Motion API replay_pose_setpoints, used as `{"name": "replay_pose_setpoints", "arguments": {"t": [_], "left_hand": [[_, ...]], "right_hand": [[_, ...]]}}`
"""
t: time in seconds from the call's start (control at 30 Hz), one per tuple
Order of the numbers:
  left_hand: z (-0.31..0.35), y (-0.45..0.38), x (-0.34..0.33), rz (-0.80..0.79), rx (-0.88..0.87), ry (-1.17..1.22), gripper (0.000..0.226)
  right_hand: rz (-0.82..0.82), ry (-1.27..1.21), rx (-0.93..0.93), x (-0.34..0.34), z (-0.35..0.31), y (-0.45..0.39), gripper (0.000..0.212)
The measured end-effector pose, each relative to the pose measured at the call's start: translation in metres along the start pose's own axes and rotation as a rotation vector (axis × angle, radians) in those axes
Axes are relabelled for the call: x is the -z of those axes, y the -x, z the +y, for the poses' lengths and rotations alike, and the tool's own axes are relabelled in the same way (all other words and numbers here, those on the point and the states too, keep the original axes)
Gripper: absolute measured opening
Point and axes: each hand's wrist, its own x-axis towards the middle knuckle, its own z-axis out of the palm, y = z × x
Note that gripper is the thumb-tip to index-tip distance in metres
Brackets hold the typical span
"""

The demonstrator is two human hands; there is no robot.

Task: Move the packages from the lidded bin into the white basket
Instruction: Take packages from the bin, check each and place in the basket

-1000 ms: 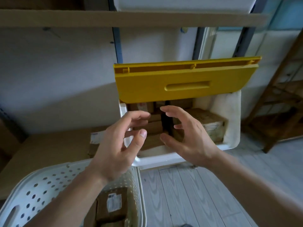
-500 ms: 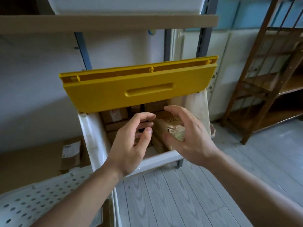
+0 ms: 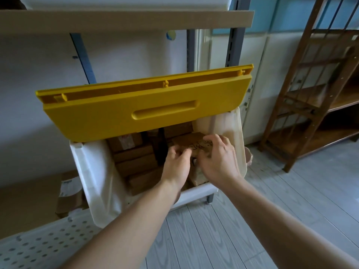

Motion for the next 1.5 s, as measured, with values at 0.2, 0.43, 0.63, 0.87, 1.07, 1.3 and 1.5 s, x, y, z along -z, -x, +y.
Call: {"name": "replay_pose_setpoints", "arguments": {"t": [0.2, 0.43, 0.63, 0.87, 1.07, 1.3, 1.5], "left_hand": [[-0.009, -0.013, -0.002, 0.010, -0.002, -0.063, 0.061], [-0.022, -0.013, 0.006, -0.025, 0.082, -0.056, 0.062], [-0.017, -0.009, 0.009, 0.038, 0.124, 0.147, 0.022], [0.002, 0.033, 0.041, -0.006, 0.059, 0.211, 0.024], [0.005, 0.087, 0.077, -0.062, -0.016, 0.135, 0.031], [0.000, 0.149, 0.120, -0.172, -0.190, 0.017, 0.052], [-0.002, 0.172, 0.150, -0.024, -0.387, 0.036, 0.045]], "right_hand": [[-0.006, -0.110, -0.182, -0.002, -0.010, -0.004, 0.050], [-0.065, -0.209, -0.316, -0.006, -0.020, -0.001, 0.057], [-0.089, -0.212, -0.366, 0.002, -0.018, 0.001, 0.045], [-0.055, -0.330, -0.248, 0.010, -0.033, 0.017, 0.035], [-0.256, -0.720, -0.491, 0.026, -0.036, 0.042, 0.045], [-0.396, -0.881, -0.405, 0.030, -0.049, 0.092, 0.041], [-0.421, -1.009, -0.153, 0.023, -0.076, 0.126, 0.050]]}}
